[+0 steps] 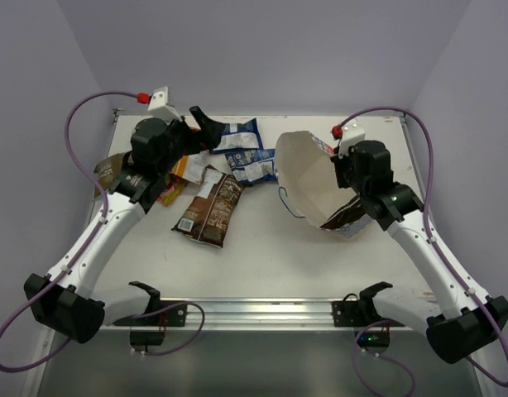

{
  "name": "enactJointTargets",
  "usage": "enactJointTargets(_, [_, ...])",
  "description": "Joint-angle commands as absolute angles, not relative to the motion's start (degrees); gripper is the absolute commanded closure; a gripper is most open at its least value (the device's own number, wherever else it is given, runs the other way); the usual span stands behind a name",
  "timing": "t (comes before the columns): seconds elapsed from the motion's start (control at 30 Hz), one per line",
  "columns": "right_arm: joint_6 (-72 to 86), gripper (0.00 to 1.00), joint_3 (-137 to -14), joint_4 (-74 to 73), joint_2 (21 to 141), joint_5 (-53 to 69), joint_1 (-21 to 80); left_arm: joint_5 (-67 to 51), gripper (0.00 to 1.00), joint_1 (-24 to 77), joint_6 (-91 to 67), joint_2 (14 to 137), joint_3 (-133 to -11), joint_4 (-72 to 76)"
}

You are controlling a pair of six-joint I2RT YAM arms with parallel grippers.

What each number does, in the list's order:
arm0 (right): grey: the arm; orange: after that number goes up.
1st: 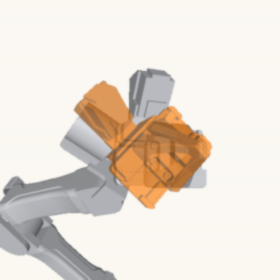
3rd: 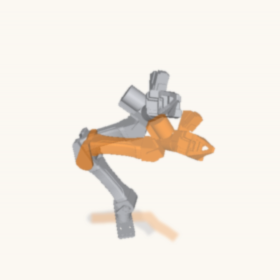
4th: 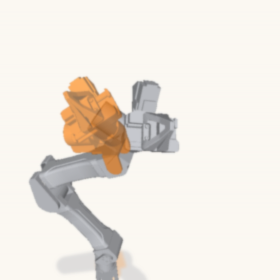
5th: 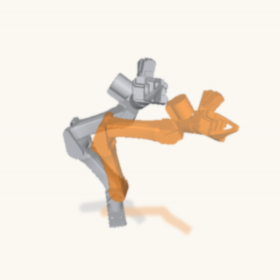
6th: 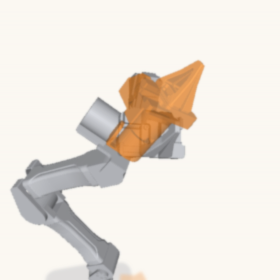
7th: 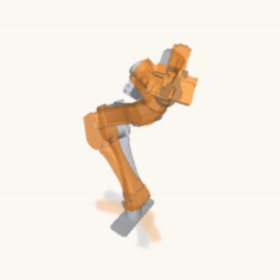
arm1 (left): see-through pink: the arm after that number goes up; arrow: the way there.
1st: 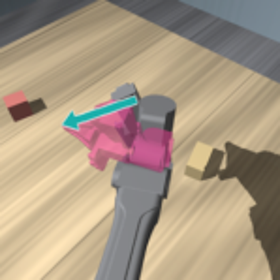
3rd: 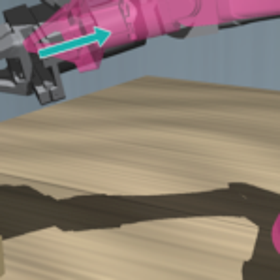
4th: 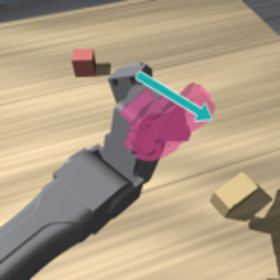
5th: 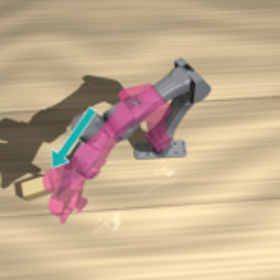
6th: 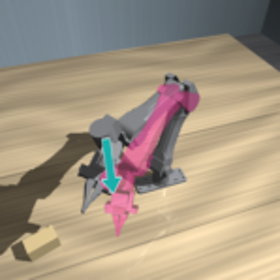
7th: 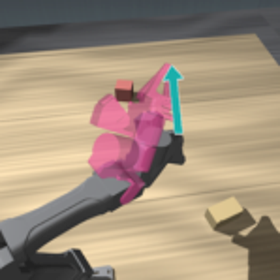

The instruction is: Take the snacks out of the paper bag

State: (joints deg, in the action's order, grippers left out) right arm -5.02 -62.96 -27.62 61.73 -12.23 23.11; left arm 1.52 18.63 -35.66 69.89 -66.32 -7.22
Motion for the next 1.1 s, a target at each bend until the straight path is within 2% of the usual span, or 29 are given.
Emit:
enactJointTargets(0.0, [-9.05,1.00,-66.35,-27.77,59.77,-8.88,23.12,-3.77,0.00,27.13,-28.31,68.65,-71.62,-15.64])
enactJointTargets(0.13, [-10.72,1.00,-68.11,-27.69,59.06,-9.67,23.20,-11.24,0.02,34.08,-27.60,68.82,-73.39,-15.73])
enactJointTargets(0.4, [-11.08,1.00,-72.41,-28.74,60.12,-12.13,23.12,-2.12,0.03,56.83,-24.88,72.94,-74.80,-12.75])
enactJointTargets(0.5, [-10.46,1.00,-74.09,-30.49,60.99,-11.87,23.29,5.17,0.03,63.53,-21.89,74.79,-74.79,-10.38])
enactJointTargets(0.63, [-10.28,1.00,-74.09,-31.20,61.79,-12.39,23.90,10.97,0.04,68.11,-17.23,77.95,-77.42,-8.53])
enactJointTargets(1.07, [-9.05,1.00,-72.42,-30.32,62.58,-12.39,25.49,13.18,0.08,72.68,-13.27,93.16,-88.76,-8.44])
